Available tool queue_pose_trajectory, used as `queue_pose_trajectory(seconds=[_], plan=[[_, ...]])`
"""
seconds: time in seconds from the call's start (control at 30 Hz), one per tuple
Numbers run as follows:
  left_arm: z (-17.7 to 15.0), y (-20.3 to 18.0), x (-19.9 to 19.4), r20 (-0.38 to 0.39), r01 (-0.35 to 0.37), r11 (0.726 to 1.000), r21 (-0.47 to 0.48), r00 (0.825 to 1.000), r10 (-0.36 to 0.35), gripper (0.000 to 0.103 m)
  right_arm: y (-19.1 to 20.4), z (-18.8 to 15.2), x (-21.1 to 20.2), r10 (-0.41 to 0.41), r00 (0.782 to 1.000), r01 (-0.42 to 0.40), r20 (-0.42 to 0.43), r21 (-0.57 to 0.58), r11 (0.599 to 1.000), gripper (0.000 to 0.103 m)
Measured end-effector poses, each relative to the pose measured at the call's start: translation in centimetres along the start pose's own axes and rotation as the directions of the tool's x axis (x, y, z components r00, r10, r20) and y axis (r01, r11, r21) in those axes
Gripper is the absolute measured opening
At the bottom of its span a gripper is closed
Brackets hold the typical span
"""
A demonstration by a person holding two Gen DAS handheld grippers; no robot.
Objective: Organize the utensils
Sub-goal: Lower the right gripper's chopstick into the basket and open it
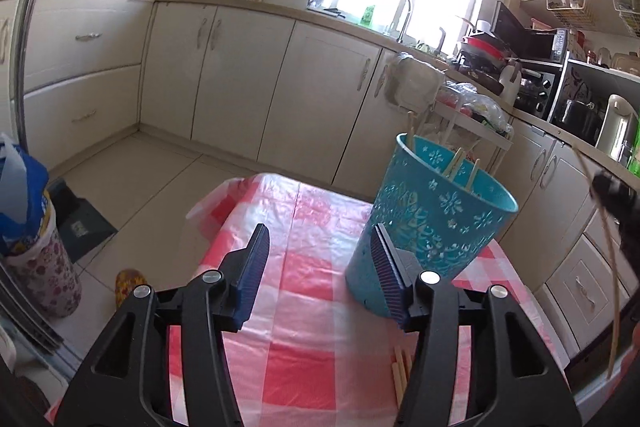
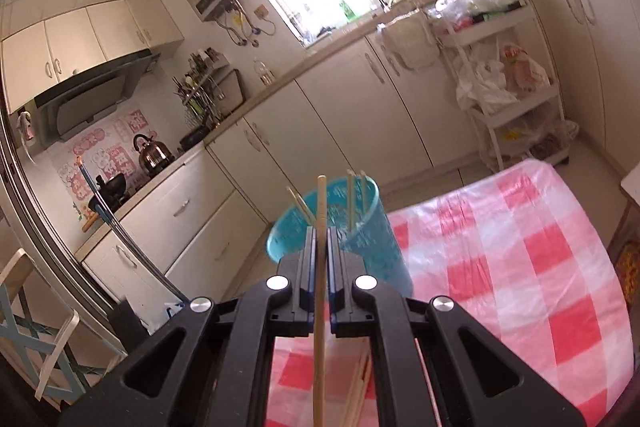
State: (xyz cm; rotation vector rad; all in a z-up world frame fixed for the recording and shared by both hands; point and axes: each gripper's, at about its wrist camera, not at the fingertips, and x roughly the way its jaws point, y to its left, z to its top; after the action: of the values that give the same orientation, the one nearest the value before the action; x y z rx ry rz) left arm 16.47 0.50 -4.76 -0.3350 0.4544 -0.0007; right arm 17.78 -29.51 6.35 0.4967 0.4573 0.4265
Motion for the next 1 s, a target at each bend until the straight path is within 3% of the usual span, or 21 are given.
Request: queue_pose_trajectory(seconds=[0.17,0.37,0.67,1.0], plan=[[-1.5,1.4,-0.7,-0.003,0.014,0.999,-0.042,1.0,-0.014,0.05,2.6,5.1,3.4,-0.004,0.994,0.01,0.11,-0.047,0.999,0.006],[-1.9,2.0,-1.3,-0.005,0.048,0.997,-0.064,0.999,-0.049,0.05,3.1,7.9,9.1,-0.077,0.983,0.088,0.169,-0.06,0.994,0.006],[-2.6,2.4,-2.0,-0.022,0.07,0.993,-0.091,0.997,-0.073,0.051,1.3,6.9,14.6,-0.202,0.974,0.212,0.105,-0.093,0.973,0.006],[-2.5,2.5,-1.9,-0.035,0.069,0.992,-0.107,0.997,-0.073,0.051,1.5,4.6,15.1,-0.224,0.975,0.22,-0.001,-0.17,0.96,0.006]])
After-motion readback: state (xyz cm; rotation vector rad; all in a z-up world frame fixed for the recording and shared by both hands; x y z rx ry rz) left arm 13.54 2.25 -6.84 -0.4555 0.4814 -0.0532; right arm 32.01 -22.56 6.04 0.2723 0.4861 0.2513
